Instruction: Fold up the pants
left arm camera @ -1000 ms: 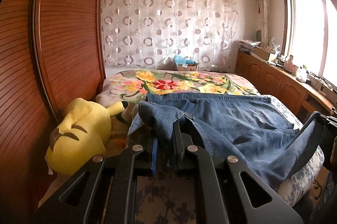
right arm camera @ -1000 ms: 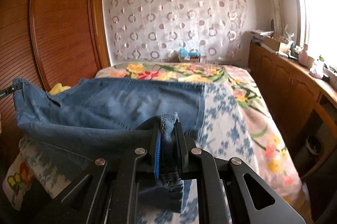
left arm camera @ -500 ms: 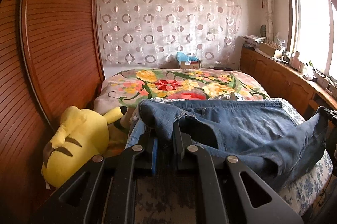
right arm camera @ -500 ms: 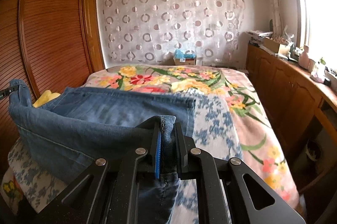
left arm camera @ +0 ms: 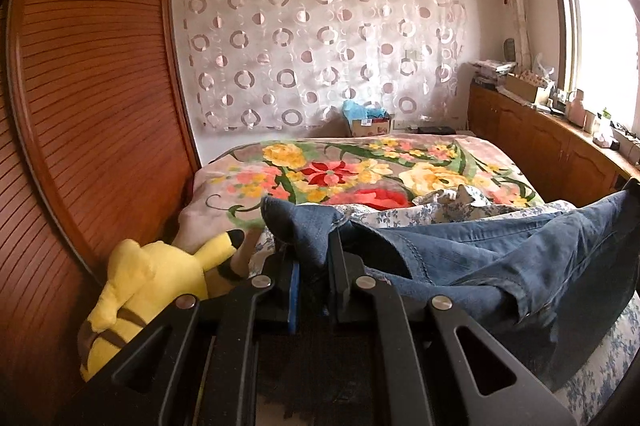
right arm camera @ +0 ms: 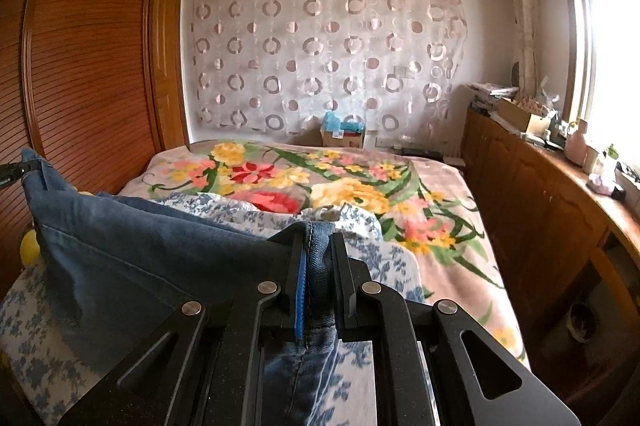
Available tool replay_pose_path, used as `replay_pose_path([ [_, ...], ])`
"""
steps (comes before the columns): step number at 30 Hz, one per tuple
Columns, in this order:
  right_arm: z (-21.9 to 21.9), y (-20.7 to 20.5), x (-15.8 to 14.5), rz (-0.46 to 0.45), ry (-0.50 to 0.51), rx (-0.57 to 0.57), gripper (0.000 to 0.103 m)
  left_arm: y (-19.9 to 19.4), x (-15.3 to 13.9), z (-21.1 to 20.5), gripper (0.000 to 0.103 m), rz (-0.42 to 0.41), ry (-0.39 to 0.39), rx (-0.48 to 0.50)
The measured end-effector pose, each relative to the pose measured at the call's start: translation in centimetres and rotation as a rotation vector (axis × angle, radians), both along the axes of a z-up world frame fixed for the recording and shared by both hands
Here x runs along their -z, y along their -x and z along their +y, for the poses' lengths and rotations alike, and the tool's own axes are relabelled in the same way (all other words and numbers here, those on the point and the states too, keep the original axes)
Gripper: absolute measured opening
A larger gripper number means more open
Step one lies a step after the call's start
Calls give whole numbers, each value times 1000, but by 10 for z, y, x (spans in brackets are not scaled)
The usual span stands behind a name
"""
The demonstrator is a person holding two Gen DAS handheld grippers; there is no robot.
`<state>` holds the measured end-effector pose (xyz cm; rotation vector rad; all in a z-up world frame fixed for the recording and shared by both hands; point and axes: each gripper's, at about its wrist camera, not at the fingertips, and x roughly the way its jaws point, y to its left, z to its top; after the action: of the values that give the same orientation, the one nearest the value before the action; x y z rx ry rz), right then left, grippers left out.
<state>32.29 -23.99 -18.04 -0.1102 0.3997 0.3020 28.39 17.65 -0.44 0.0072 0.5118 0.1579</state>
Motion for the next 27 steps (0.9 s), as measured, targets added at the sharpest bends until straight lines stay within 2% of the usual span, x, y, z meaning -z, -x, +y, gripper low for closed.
replay_pose_path([
  [11, 17, -56, 10, 34, 70, 25, 10, -62, 24, 8, 12, 74, 16, -2],
  [20, 42, -102, 22, 134, 131, 34, 11, -86, 51, 20, 13, 163, 43, -1],
  [23, 40, -110, 13, 159, 134, 44, 13, -80, 53, 16, 26, 172, 24, 8],
  [25, 39, -113, 9, 169, 139, 51, 23, -74, 50, 17, 45, 163, 27, 13],
  [27, 38, -111, 5, 171, 137, 57, 32, -67, 45, 20, 50, 149, 45, 25],
])
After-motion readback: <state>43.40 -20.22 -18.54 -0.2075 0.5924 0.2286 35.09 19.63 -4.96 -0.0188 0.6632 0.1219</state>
